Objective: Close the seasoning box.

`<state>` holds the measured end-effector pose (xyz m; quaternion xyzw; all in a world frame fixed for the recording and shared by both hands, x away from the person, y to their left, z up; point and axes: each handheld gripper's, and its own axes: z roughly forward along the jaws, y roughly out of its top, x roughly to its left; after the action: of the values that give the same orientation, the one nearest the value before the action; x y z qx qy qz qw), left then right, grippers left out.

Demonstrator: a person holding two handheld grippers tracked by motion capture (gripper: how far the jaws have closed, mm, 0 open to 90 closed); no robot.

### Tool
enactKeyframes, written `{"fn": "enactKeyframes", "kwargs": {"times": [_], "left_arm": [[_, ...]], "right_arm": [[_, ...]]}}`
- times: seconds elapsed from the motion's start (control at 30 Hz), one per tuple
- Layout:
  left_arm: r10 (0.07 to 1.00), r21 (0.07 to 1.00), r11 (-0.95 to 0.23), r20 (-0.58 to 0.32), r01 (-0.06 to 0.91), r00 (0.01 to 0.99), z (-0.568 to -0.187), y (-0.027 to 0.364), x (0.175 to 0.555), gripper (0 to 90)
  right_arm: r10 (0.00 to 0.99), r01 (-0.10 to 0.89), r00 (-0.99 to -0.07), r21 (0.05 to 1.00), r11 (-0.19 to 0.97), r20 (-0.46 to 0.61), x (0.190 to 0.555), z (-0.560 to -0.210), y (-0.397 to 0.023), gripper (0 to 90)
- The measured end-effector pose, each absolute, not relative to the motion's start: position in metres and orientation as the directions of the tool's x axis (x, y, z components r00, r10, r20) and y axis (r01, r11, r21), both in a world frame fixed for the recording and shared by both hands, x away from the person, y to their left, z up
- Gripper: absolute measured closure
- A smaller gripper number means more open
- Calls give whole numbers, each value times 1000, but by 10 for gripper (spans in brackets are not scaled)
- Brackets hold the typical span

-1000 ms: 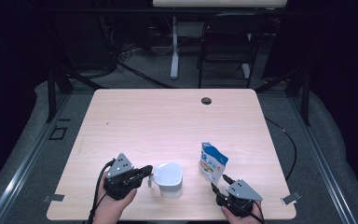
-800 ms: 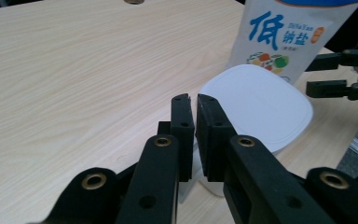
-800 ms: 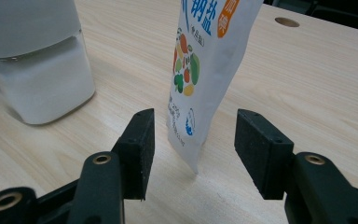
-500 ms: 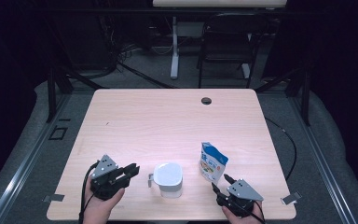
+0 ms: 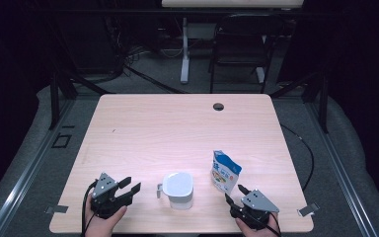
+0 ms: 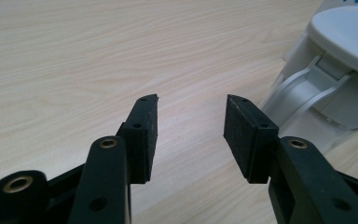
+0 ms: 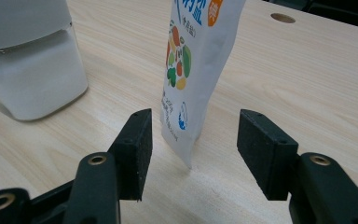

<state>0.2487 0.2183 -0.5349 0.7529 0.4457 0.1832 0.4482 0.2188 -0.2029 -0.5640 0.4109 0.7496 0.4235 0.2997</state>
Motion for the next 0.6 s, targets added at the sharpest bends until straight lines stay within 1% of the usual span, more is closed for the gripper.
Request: {"fn": "enactKeyframes", "kwargs": {"times": [0.1,0.33,0.6], "left_arm": [[842,838,-185,-135,513,523,-541,223,247,524],[854,824,-191,-128,533,504,-554,230,243,494],[863,823,-185,-124,537,489,-562,236,243,488]], "right_arm": [[870,362,-482,881,306,-105,218,-564,-203,454],[869,367,-482,876,313,-109,218,-565,-204,453],[871,370,-480,876,309,-104,219,-566,-204,453]]}}
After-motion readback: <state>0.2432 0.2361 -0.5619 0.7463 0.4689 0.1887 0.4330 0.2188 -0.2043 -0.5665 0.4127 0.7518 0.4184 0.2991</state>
